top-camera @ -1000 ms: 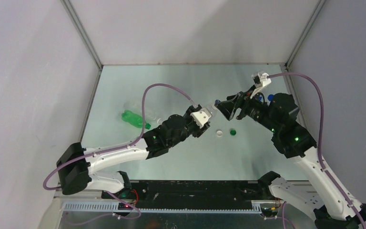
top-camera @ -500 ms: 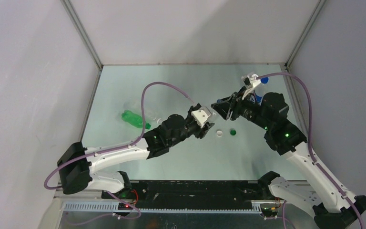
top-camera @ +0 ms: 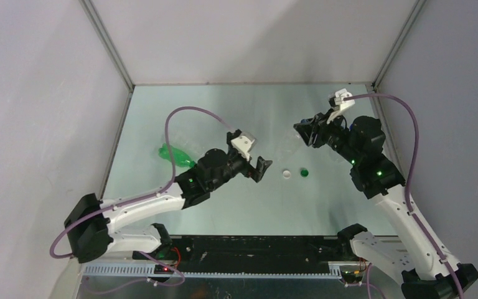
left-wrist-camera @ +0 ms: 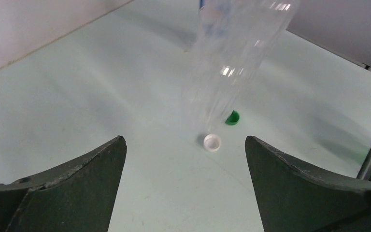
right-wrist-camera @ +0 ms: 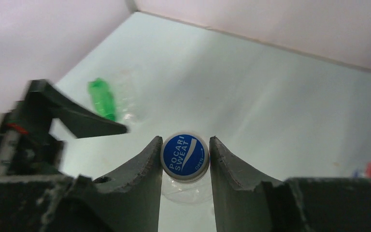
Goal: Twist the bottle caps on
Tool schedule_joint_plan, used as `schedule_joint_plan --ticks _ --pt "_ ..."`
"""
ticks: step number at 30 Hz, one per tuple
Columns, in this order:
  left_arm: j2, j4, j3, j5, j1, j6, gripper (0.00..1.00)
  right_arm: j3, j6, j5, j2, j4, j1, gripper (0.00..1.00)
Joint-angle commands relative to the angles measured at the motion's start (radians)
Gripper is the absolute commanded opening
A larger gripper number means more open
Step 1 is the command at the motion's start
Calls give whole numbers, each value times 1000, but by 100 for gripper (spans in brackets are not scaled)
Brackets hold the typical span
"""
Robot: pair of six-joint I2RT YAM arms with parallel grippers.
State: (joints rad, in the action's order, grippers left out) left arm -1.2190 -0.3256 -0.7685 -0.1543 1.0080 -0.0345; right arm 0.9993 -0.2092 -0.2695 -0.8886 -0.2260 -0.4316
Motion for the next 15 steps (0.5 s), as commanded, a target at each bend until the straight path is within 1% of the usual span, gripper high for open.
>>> schedule_joint_plan --ticks 1,5,9,11,15 --pt "107 20 63 -56 -54 -90 100 8 131 166 -25 11 42 0" --pt "195 66 119 -110 -89 -107 100 -20 149 283 -87 78 90 0" --pt "261 97 163 -157 -104 -116 100 -72 150 411 -145 202 130 0" --pt "278 105 175 -169 -109 -116 100 -98 142 446 -170 272 145 0" --pt "298 121 184 -183 -116 -98 100 -137 153 482 -236 350 158 0"
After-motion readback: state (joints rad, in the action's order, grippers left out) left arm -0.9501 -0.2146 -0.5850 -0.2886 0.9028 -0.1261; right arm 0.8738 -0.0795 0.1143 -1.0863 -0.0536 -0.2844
